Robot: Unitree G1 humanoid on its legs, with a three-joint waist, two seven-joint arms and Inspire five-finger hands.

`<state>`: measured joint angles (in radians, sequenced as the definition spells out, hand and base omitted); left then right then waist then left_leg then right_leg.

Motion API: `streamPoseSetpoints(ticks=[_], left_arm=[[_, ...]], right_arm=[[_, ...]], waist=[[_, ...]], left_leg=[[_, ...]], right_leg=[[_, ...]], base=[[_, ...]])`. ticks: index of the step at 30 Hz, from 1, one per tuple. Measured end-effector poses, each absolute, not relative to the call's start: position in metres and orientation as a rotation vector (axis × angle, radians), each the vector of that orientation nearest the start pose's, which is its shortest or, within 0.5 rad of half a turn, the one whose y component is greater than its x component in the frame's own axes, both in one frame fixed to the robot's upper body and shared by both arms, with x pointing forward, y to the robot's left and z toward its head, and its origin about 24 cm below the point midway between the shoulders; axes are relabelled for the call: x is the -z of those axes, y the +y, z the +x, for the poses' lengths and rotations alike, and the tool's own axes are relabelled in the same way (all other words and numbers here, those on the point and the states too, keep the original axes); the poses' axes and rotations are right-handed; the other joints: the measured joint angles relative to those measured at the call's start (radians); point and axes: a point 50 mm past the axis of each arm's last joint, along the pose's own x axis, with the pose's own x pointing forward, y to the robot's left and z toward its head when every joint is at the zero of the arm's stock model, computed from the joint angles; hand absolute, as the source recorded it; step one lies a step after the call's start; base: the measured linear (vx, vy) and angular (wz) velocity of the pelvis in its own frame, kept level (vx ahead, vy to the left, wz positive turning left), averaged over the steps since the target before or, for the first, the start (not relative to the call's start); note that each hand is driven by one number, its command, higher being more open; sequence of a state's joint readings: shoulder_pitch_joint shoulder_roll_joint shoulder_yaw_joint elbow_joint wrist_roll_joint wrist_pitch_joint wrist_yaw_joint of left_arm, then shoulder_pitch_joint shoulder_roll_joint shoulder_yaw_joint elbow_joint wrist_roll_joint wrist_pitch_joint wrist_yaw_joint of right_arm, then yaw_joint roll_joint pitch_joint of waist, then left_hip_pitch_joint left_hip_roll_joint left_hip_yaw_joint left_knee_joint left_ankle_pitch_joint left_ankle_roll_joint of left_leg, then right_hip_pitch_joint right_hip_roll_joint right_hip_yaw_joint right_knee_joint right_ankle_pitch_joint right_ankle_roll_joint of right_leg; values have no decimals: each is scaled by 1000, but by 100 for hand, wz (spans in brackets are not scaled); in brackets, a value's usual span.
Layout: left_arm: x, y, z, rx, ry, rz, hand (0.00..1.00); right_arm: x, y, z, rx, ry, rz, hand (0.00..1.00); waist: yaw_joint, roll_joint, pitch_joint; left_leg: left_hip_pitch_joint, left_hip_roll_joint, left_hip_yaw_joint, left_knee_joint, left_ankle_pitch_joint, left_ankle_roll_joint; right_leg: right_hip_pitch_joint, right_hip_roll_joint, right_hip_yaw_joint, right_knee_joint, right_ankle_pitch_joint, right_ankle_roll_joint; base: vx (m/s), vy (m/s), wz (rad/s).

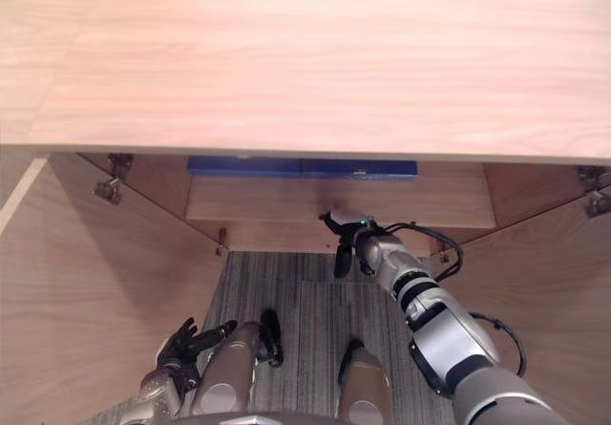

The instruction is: Walk over to the cabinet, pick up the folder, carry it to the office cabinet, place the folder inside the office cabinet, then close the office cabinet door

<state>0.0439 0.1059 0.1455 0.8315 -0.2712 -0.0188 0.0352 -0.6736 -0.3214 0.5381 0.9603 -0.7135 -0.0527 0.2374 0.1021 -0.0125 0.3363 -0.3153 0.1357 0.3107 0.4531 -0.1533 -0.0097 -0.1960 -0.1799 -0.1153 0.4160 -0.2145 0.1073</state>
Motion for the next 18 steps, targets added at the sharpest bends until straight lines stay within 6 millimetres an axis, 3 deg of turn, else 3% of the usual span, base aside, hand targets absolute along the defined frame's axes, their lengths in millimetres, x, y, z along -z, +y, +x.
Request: streamPoseSetpoints(ticks=[5,9,11,12,13,15,17,18], left_arm=[[130,218,151,-311,838,-151,100],[134,224,143,-288,883,-69,100],[138,218,139,-281,900,-55,100],[142,211,136,-280,924,-53,100],[145,202,135,-265,940,-44,100],[145,192,138,-214,939,25,100],[145,180,140,-106,925,160,100],[146,178,140,-82,922,185,100]], right_arm=[[25,-157,320,-701,460,-1273,100],[71,-174,271,-680,629,-1066,100],[87,-186,252,-565,704,-899,100],[98,-194,238,-432,757,-748,100],[108,-204,223,-257,805,-573,100],[123,-210,197,-38,876,-344,100],[148,-212,144,221,1009,-94,100],[152,-212,131,270,1041,-46,100]], waist=[[-19,-21,-19],[-29,-43,-78],[-39,-38,-97],[-58,-18,-122],[-80,-5,-141],[-106,-9,-163],[-123,-20,-222],[-129,-24,-232]], left_leg=[[50,16,-11,-45,17,-15],[70,51,-29,0,2,-38],[91,27,-156,-1,-10,-58],[109,15,-239,-24,-32,-87],[141,8,-256,-72,-47,-85],[170,-6,-224,-126,-31,-72],[216,-23,-157,-219,0,-74],[230,-29,-140,-248,11,-75]], right_leg=[[87,34,-17,-118,54,0],[114,85,65,-201,129,-1],[115,93,133,-220,154,0],[111,101,166,-244,176,3],[108,102,191,-270,200,8],[105,87,217,-294,222,17],[82,77,272,-324,254,16],[73,78,288,-327,260,17]], base=[[72,-47,0],[34,20,-59],[-10,29,-107],[-2,58,-101],[-12,84,-90],[-100,94,-64],[-129,56,-84],[-86,14,-90]])
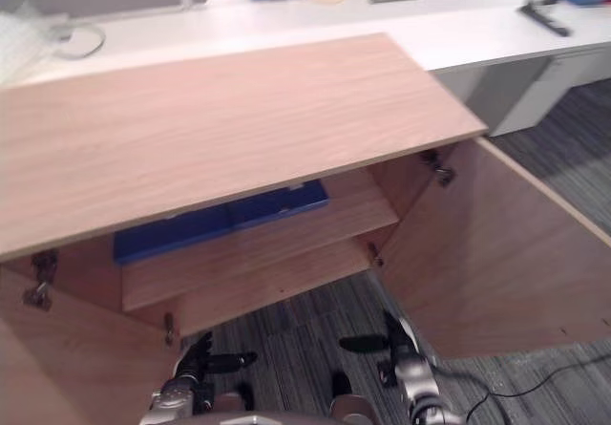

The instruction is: Walk over to the cabinet, pick up the folder, carry it to the office cabinet, place the folder inside the office cabinet, then close the office cabinet door

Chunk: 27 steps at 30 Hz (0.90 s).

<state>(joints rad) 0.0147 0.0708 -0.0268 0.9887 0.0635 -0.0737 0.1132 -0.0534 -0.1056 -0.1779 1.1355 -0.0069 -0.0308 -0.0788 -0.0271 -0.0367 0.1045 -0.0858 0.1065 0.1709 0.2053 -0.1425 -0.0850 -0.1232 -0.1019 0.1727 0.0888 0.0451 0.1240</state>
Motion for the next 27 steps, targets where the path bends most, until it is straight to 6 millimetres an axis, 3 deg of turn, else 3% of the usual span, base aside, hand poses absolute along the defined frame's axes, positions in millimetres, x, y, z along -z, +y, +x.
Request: streamPoseSetpoints(ticks=[2,4,5,6,7,8,9,10,11,12,13,14,15,16,18,20,22,27], left_arm=[[147,173,140,-30,913,258,100],[149,172,139,-22,925,278,100],[151,169,136,-19,945,274,100],[153,170,130,-27,964,266,100],[154,170,129,-34,969,259,100],[155,170,127,-63,978,229,100],[155,171,126,-107,980,198,100],[154,176,125,-136,983,190,100],[153,189,124,-192,984,183,100],[154,191,122,-214,989,177,100],[157,185,117,-226,1009,153,100],[157,183,116,-230,1010,147,100],[157,186,116,-239,1015,154,100],[158,188,115,-244,1026,155,100],[161,190,104,-258,1054,158,100],[163,190,96,-280,1083,140,100],[163,190,98,-281,1078,124,100],[160,191,105,-277,1048,110,100]], right_arm=[[163,-205,96,415,1122,102,100],[167,-206,79,533,1148,207,100],[169,-204,69,597,1164,263,100],[170,-202,60,654,1171,318,100],[171,-201,58,675,1170,337,100],[169,-204,58,698,1147,344,100],[168,-207,60,704,1127,331,100],[168,-204,58,706,1130,332,100],[169,-198,53,710,1138,342,100],[169,-198,53,718,1134,346,100],[168,-208,52,742,1121,337,100],[166,-215,54,764,1110,323,100],[166,-215,51,774,1117,321,100],[167,-216,51,783,1129,314,100],[165,-220,56,789,1110,304,100],[164,-220,65,784,1089,311,100],[164,-221,67,791,1079,318,100],[154,-229,87,764,982,278,100]], waist=[[-14,-12,-11],[-36,-14,-12],[-36,-15,-5],[-34,-25,9],[-29,-23,12],[-31,-1,31],[-31,-4,38],[-32,-19,37],[-22,-49,25],[-24,-46,21],[-24,9,-1],[-32,14,2],[-34,-6,-2],[-31,8,1],[-18,38,-17],[-19,49,-24],[-21,48,-26],[-31,19,-46]], left_leg=[[57,-18,42,-98,42,-3],[96,-31,69,-150,63,-4],[128,-27,105,-160,70,-5],[156,-3,160,-140,79,4],[167,4,187,-128,76,5],[180,47,227,-112,68,6],[200,76,261,-90,53,-9],[210,77,273,-79,46,-18],[227,71,303,-65,28,-44],[228,86,308,-68,27,-45],[224,134,316,-109,35,-36],[220,136,315,-132,39,-38],[226,109,305,-150,42,-42],[234,112,281,-175,73,-66],[234,132,276,-205,93,-48],[243,153,285,-211,106,-52],[253,161,285,-217,108,-55],[262,142,284,-220,113,-61]], right_leg=[[-24,2,55,-4,14,-4],[-40,15,100,-4,27,-5],[-36,36,115,-3,37,-7],[-31,35,82,-5,20,-31],[-28,16,-2,1,7,-51],[-33,-27,-214,47,-45,-113],[-53,-70,-338,157,-65,-139],[-43,-86,-367,182,-68,-140],[-29,-101,-394,148,-13,-65],[-27,-83,-403,126,-13,-68],[-24,-58,-461,107,-43,-68],[-56,-91,-476,270,-73,-107],[-37,-113,-481,277,-87,-86],[-6,-84,-483,202,-116,-40],[2,-27,-468,108,-71,-59],[6,18,-449,84,-54,-75],[16,30,-446,73,-53,-79],[38,16,-442,44,-42,-69]], base=[[-77,-6,-93],[-98,-13,-87],[-123,-26,-101],[-122,-28,-101],[-143,-37,-99],[-134,-43,-103],[-111,-55,-93],[-60,-79,-95],[-13,-80,-69],[-2,-192,-81],[-12,-182,-46],[10,-159,-24],[39,-109,-7],[66,-110,-35],[65,-105,-68],[87,-93,-43],[105,-49,-9],[52,51,0]])
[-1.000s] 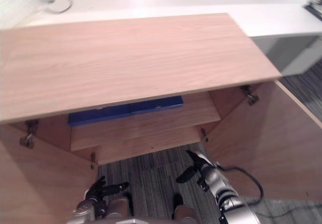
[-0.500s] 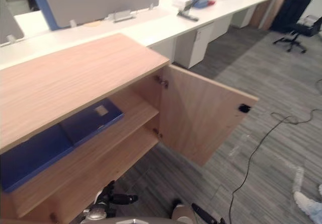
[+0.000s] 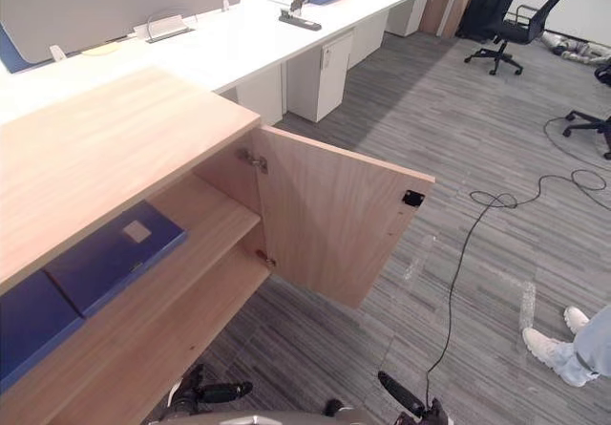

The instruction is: Walk over to the cabinet, pick up the folder, carry it to the office cabinet, place the folder inside the office cabinet, then close the office cabinet door

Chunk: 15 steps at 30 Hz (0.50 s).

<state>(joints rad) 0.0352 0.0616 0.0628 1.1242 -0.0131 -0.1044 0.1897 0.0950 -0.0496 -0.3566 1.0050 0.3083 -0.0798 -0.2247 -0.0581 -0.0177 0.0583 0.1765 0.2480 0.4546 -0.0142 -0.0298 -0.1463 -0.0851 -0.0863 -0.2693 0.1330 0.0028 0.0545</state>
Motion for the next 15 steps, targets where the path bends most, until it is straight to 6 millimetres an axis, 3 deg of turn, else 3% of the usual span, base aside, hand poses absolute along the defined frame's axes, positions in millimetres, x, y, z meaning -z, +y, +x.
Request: streamPoseSetpoints(ticks=[5,9,15], left_arm=[[156,194,112,-255,1007,114,100],[158,200,100,-252,1034,121,100],[159,204,92,-258,1048,109,100]], right_arm=[[124,-250,134,680,773,148,100],[87,-275,184,641,579,53,100],[43,-295,232,614,399,-13,100]], waist=[[0,-1,-5],[7,9,-11],[34,13,-14]], left_leg=[[-21,-26,-2,-1,0,0],[-22,-36,-11,-19,0,-1],[-38,-48,-46,-28,9,-8]], right_leg=[[3,-19,4,-55,43,11],[21,-19,-2,-107,81,13],[36,-25,-24,-165,125,14]], base=[[-21,64,0],[-70,27,5],[-82,4,11]])
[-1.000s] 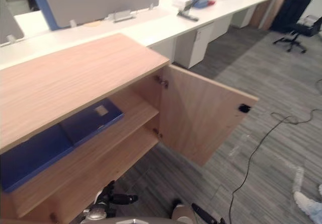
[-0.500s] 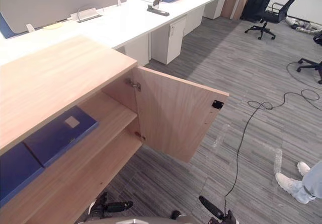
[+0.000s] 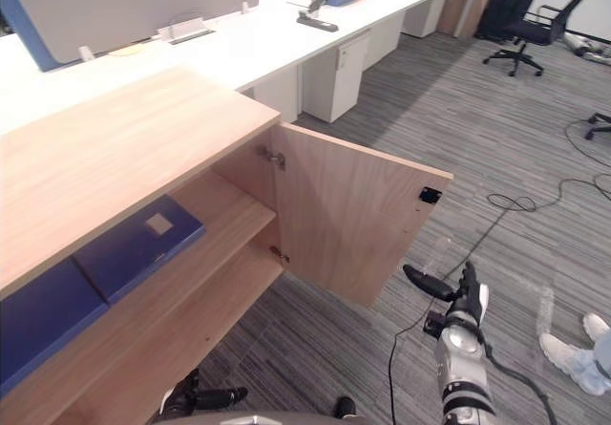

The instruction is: Walk over to the cabinet, pick up the folder, carry it to the office cabinet, place the folder inside the office cabinet, then close the office cabinet door

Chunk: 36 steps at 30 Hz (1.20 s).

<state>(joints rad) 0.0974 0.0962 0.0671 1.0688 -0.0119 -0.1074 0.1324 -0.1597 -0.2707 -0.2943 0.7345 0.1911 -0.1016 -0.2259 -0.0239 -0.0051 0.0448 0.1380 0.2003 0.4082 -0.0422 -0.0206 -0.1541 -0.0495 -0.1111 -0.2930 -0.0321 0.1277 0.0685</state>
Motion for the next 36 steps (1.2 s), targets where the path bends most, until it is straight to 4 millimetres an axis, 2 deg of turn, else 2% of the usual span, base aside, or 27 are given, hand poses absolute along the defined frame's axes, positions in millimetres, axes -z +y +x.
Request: streamPoseSetpoints(ticks=[5,7,9,15,20,24,27,30,33,36], left_arm=[[159,207,86,-290,1057,82,100],[160,208,85,-303,1058,66,100],[160,208,84,-320,1057,45,100],[159,210,84,-344,1047,22,100],[158,212,85,-353,1043,21,100],[158,212,85,-354,1040,22,100],[158,213,82,-360,1047,23,100],[158,215,81,-366,1050,27,100],[159,218,77,-359,1064,40,100],[160,218,76,-354,1073,46,100]], right_arm=[[11,-285,277,511,298,-68,100],[4,-281,288,495,282,-65,100],[2,-278,297,489,292,-63,100],[-8,-293,313,530,338,-54,100],[-16,-293,323,542,339,-15,100],[-23,-301,325,546,332,-52,100],[-25,-300,327,525,328,-85,100],[-25,-294,326,423,329,-259,100],[-25,-287,318,245,308,-490,100],[-18,-269,303,20,296,-636,100]], waist=[[17,17,0],[17,21,4],[23,20,4],[24,25,30],[23,29,51],[22,37,73],[18,44,86],[6,43,96],[-13,43,97],[-35,41,97]], left_leg=[[-6,-1,-19,0,7,2],[-7,-1,-37,0,9,3],[-10,-1,-43,0,9,3],[-14,-10,-69,1,13,9],[-16,-16,-81,3,17,14],[-20,-18,-105,6,23,16],[-22,-18,-114,6,26,16],[-30,-14,-112,8,25,13],[-34,4,-82,10,25,4],[-16,32,-47,11,23,-9]], right_leg=[[20,3,-15,-36,22,-3],[33,2,-32,-43,22,-2],[36,2,-37,-50,25,-3],[56,-8,-58,-51,29,-5],[59,-14,-63,-51,34,-4],[63,-19,-80,-52,37,-4],[62,-17,-83,-52,39,-5],[53,-12,-75,-52,40,-7],[31,8,-47,-52,43,-13],[22,42,-11,-52,40,-29]], base=[[-46,-13,7],[-41,-13,23],[-30,1,14],[-40,15,10],[-77,16,5],[-66,7,12],[-67,4,1],[-59,-1,-10],[-27,-17,-31],[-3,-50,-40]])
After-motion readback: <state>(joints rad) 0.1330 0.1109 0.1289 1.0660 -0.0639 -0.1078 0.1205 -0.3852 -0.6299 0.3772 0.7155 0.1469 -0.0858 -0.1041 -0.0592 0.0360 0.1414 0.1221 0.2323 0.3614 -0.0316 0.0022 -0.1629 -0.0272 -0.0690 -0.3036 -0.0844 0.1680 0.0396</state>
